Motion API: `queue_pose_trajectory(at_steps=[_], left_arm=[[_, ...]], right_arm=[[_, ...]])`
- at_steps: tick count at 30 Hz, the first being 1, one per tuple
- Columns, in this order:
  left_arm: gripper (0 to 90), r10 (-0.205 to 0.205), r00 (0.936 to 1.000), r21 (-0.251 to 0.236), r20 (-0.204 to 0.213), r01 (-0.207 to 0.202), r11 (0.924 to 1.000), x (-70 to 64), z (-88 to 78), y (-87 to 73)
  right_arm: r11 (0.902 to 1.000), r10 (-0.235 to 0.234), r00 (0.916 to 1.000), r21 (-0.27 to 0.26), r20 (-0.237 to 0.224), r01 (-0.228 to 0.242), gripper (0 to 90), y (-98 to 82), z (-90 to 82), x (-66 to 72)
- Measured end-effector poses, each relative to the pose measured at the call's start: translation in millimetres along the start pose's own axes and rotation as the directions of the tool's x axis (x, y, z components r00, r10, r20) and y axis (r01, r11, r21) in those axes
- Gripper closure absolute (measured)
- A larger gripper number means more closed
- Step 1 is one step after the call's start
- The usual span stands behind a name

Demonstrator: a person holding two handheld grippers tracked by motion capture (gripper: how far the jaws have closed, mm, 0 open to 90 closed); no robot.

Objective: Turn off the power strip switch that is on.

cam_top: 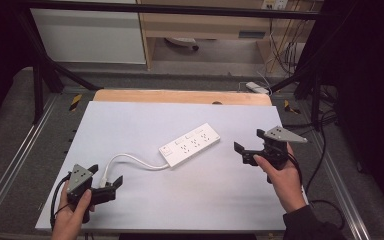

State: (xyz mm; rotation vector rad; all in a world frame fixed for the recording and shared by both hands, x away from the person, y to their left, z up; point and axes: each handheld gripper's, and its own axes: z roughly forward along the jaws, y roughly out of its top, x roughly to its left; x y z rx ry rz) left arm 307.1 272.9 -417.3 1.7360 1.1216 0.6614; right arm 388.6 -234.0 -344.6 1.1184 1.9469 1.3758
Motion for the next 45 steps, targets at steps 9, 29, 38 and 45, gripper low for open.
queue_pose_trajectory(at_steps=[9, 29, 38, 45], left_arm=[[5.6, 0.003, 1.0000, 0.004, -0.002, -0.003, 1.0000, -0.3, 0.6, -0.2], [5.6, -0.001, 1.0000, 0.011, 0.001, 0.001, 0.9999, -0.2, 1.2, -0.6], [5.6, 0.000, 1.0000, 0.009, 0.003, 0.000, 1.0000, -0.6, 1.5, -0.7], [5.6, 0.000, 1.0000, 0.010, 0.000, 0.000, 0.9999, -0.5, 1.6, -0.7]], right_arm=[[1.0000, -0.004, 1.0000, 0.009, -0.001, 0.004, 4.4, 17.3, 11.0, -3.8], [0.9996, -0.015, 0.9999, 0.023, -0.003, 0.015, 5.0, 45.7, 37.4, -9.2], [0.9996, -0.001, 1.0000, 0.028, 0.008, 0.001, 5.2, 52.4, 54.0, -15.8], [0.9994, -0.002, 0.9999, 0.035, 0.017, 0.002, 5.1, 53.3, 62.0, -18.1]])
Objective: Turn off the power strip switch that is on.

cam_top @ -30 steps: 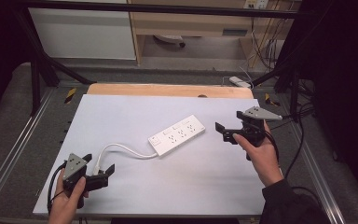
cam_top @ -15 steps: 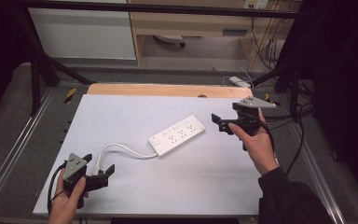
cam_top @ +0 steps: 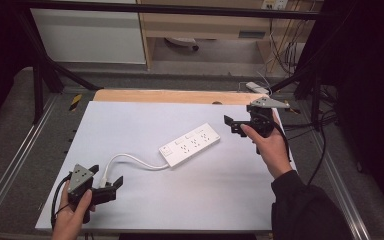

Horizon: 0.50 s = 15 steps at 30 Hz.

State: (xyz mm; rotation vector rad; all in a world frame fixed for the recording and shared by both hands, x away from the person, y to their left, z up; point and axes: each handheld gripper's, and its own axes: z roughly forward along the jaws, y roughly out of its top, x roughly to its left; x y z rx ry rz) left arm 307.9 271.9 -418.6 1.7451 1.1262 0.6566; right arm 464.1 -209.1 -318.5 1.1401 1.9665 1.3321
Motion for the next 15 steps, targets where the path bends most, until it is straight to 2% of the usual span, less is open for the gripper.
queue_pose_trajectory(at_steps=[15], left_arm=[[5.6, 0.001, 1.0000, -0.001, 0.000, -0.001, 1.0000, 0.3, 0.1, -0.1]], right_arm=[[0.9998, 0.017, 0.9996, 0.004, 0.023, -0.017, 4.3, 0.3, 16.3, -7.3]])
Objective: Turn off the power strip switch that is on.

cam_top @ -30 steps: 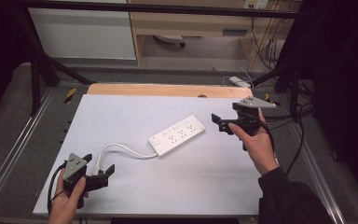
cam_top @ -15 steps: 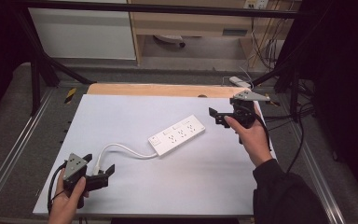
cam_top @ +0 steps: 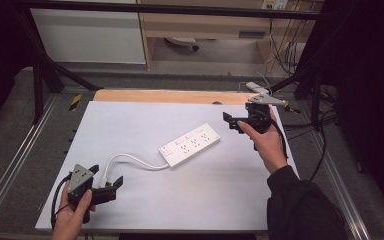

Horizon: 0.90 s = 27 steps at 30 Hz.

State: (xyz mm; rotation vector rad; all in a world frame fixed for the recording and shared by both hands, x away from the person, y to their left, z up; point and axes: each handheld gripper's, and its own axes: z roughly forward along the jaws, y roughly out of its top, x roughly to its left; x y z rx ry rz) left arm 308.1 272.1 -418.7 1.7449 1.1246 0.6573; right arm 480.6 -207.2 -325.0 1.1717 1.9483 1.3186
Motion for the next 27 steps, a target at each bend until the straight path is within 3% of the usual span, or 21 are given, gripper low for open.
queue_pose_trajectory(at_steps=[18, 27], left_arm=[[5.6, 0.001, 1.0000, -0.002, 0.000, -0.001, 1.0000, 0.1, -0.2, 0.0], [5.6, 0.001, 1.0000, -0.004, 0.000, -0.001, 1.0000, -0.1, -0.2, 0.0]], right_arm=[[0.9999, 0.012, 0.9997, 0.001, 0.022, -0.012, 9.3, -1.1, 19.0, -1.3], [0.9999, -0.002, 0.9997, -0.012, 0.026, 0.003, 24.0, -2.9, 25.5, 1.0]])
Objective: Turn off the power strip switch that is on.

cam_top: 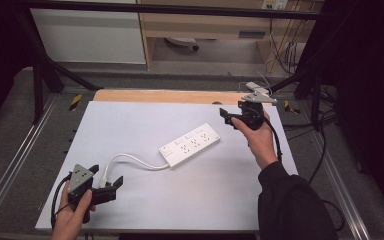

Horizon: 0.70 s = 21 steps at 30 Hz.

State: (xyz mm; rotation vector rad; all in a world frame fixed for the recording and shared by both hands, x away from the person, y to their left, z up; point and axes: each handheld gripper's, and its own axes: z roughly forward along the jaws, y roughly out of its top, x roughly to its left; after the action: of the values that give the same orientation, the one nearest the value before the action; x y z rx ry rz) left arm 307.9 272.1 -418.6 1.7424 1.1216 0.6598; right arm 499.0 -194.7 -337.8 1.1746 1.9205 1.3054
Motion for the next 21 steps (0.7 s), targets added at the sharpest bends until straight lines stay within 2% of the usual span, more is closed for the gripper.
queue_pose_trajectory(at_steps=[1, 2, 10, 11, 12, 14, 15, 16, 17, 21], left_arm=[[5.7, 0.001, 1.0000, 0.000, 0.001, -0.001, 1.0000, 0.0, 0.1, 0.0], [5.7, 0.000, 1.0000, 0.000, 0.002, 0.000, 1.0000, -0.1, 0.1, 0.0], [5.6, -0.001, 1.0000, -0.003, 0.003, 0.001, 1.0000, -0.3, -0.1, 0.0], [5.6, 0.000, 1.0000, -0.003, 0.003, 0.000, 1.0000, -0.3, 0.0, 0.0], [5.6, -0.001, 1.0000, -0.003, 0.003, 0.001, 1.0000, -0.4, 0.0, 0.0], [5.7, 0.000, 1.0000, -0.003, 0.004, 0.000, 1.0000, -0.5, 0.0, 0.0], [5.7, 0.001, 1.0000, -0.003, 0.005, -0.001, 1.0000, -0.5, 0.1, 0.1], [5.7, 0.002, 1.0000, -0.003, 0.005, -0.002, 1.0000, -0.5, 0.1, 0.1], [5.6, 0.002, 1.0000, -0.004, 0.006, -0.002, 1.0000, -0.5, 0.1, 0.1], [5.7, 0.001, 1.0000, -0.004, 0.007, -0.001, 1.0000, -0.5, 0.1, 0.0]], right_arm=[[1.0000, -0.009, 1.0000, 0.001, 0.000, 0.009, 28.6, -0.6, 1.8, 1.4], [1.0000, -0.009, 1.0000, 0.001, 0.000, 0.009, 28.6, -0.6, 1.8, 1.4], [0.9994, -0.035, 0.9994, -0.004, 0.010, 0.035, 48.0, -4.5, 11.4, 4.9], [0.9992, -0.039, 0.9992, -0.003, 0.006, 0.039, 53.8, -5.2, 12.7, 5.5], [0.9992, -0.039, 0.9992, -0.003, 0.006, 0.039, 53.8, -5.2, 12.7, 5.5], [0.9988, -0.050, 0.9988, -0.005, 0.005, 0.050, 59.3, -6.6, 15.8, 7.1], [0.9982, -0.059, 0.9982, -0.005, -0.002, 0.059, 65.1, -8.2, 19.5, 9.0], [0.9982, -0.059, 0.9982, -0.005, -0.002, 0.059, 65.1, -8.2, 19.5, 9.0], [0.9976, -0.070, 0.9976, -0.005, -0.006, 0.070, 70.5, -9.8, 23.2, 10.5], [0.9971, -0.076, 0.9970, -0.008, -0.013, 0.076, 77.6, -12.3, 28.5, 12.5]])
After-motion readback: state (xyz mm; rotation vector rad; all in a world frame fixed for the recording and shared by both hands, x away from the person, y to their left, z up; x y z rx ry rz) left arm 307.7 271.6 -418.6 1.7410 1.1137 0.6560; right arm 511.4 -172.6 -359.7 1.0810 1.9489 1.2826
